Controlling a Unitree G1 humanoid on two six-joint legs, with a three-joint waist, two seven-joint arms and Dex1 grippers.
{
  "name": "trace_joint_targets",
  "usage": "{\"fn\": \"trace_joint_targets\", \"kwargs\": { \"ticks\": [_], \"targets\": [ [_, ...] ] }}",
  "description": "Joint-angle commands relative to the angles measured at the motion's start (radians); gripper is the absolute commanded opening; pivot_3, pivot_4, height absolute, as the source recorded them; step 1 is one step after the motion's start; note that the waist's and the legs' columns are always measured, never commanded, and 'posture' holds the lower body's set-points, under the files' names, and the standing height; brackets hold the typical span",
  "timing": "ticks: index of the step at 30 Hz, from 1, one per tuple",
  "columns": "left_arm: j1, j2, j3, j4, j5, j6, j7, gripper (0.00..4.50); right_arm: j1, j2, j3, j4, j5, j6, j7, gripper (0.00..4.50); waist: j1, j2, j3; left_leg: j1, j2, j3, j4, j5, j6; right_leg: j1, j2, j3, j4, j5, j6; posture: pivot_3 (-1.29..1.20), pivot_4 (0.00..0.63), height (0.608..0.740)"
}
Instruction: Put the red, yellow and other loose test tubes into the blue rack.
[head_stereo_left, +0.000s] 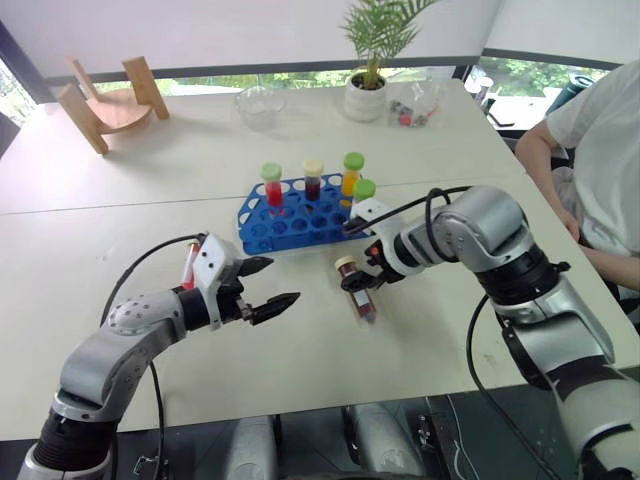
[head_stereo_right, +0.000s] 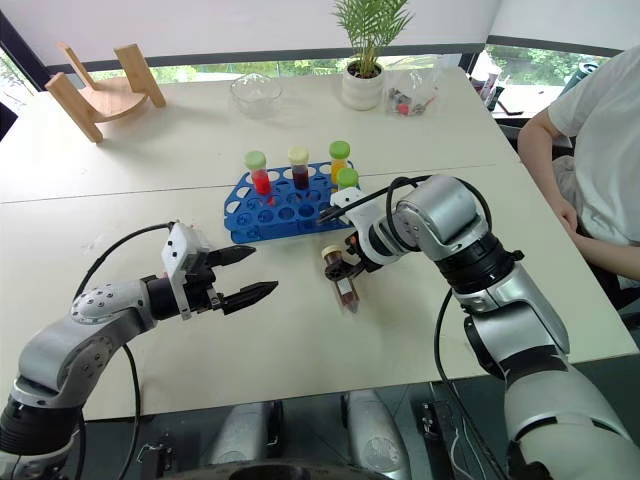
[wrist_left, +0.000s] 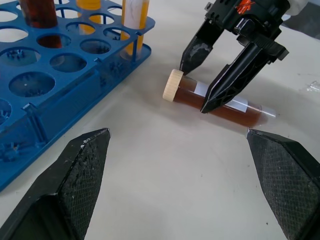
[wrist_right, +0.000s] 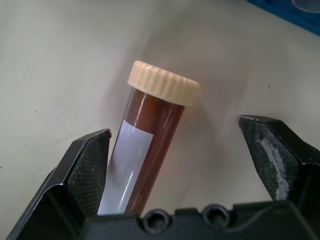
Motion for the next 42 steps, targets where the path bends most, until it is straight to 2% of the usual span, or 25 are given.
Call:
{"fn": "trace_joint_targets", "kwargs": {
  "ticks": [1,6,7,12,15,19,21,24,30,35,42],
  "targets": [
    [0.026,0.030,0.056,-0.020,0.001,-0.027,-0.019,4.50,0.017,0.034,0.043,-0.018,0.000,0.006,-0.015,3.62,0.000,0.000,0.000,0.000,0.000,0.000,0.000,0.000,0.000,0.000,0.000,0.000,0.000,0.000,0.000,0.00,0.150,0.740],
    [0.038,0.055,0.075,-0.017,0.003,-0.033,-0.039,4.50,0.021,0.036,0.069,-0.041,-0.011,0.006,-0.005,1.14,0.001,-0.001,-0.001,0.000,0.000,0.000,0.000,0.000,0.000,0.000,0.000,0.000,0.000,0.000,0.000,0.00,0.150,0.740],
    [0.038,0.058,0.076,-0.014,0.006,-0.035,-0.042,4.50,0.020,0.036,0.070,-0.044,-0.012,0.006,-0.004,0.89,0.001,-0.001,-0.001,0.000,0.000,0.000,0.000,0.000,0.000,0.000,0.000,0.000,0.000,0.000,0.000,0.00,0.150,0.740],
    [0.018,0.068,0.084,0.002,0.010,-0.041,-0.046,4.50,-0.004,-0.014,-0.002,-0.120,-0.006,-0.028,0.057,0.88,0.002,0.000,0.000,0.000,0.000,0.000,-0.001,0.000,0.000,0.000,0.000,0.000,0.000,0.000,0.000,0.00,0.150,0.740],
    [0.011,0.078,0.098,0.014,0.014,-0.048,-0.051,4.50,0.019,-0.037,-0.161,-0.241,0.051,-0.153,0.152,0.88,0.003,0.000,0.001,-0.001,0.000,0.000,-0.001,0.000,0.000,-0.001,0.000,0.000,0.000,0.000,0.000,0.00,0.150,0.740],
    [-0.003,0.086,0.116,0.029,0.014,-0.047,-0.048,4.50,0.170,0.087,-0.343,-0.311,0.027,-0.471,0.138,0.88,0.003,-0.004,-0.001,-0.002,0.000,-0.001,-0.001,0.000,0.000,-0.001,0.000,-0.001,0.000,0.000,0.000,0.00,0.150,0.740],
    [-0.002,0.091,0.126,0.021,0.005,-0.035,-0.046,4.50,0.271,0.134,-0.321,-0.315,-0.106,-0.760,0.124,0.88,0.003,-0.005,-0.002,-0.001,0.000,-0.002,-0.001,0.000,0.000,0.000,0.000,-0.002,-0.001,0.000,0.000,0.00,0.150,0.740],
    [0.002,0.106,0.143,0.014,-0.006,-0.018,-0.049,4.50,0.371,0.225,-0.302,-0.251,-0.211,-1.061,0.136,0.88,0.003,-0.005,-0.002,-0.001,0.000,0.000,-0.001,0.000,0.000,0.000,0.000,-0.001,-0.001,0.000,0.000,0.00,0.150,0.740],
    [-0.012,0.147,0.178,0.000,-0.035,0.032,-0.049,4.50,0.464,0.432,-0.317,0.001,-0.329,-1.559,0.135,0.88,0.002,-0.004,-0.002,0.000,0.000,0.000,-0.001,0.000,0.000,0.000,0.000,-0.001,0.001,0.000,0.000,0.00,0.150,0.740],
    [-0.003,0.179,0.210,-0.012,-0.054,0.057,-0.058,4.50,0.427,0.536,-0.316,0.200,-0.409,-1.782,0.094,0.88,0.002,-0.004,-0.002,0.000,0.000,0.000,-0.001,0.000,-0.001,0.000,-0.001,-0.001,0.001,0.000,0.000,0.00,0.150,0.740],
    [-0.007,0.194,0.220,-0.029,-0.065,0.078,-0.054,4.50,0.346,0.561,-0.365,0.402,-0.453,-1.937,0.058,0.88,0.003,-0.003,-0.001,0.000,0.000,0.000,-0.002,0.001,-0.001,0.000,-0.001,-0.001,0.001,0.000,0.000,0.00,0.150,0.740]
  ]
}}
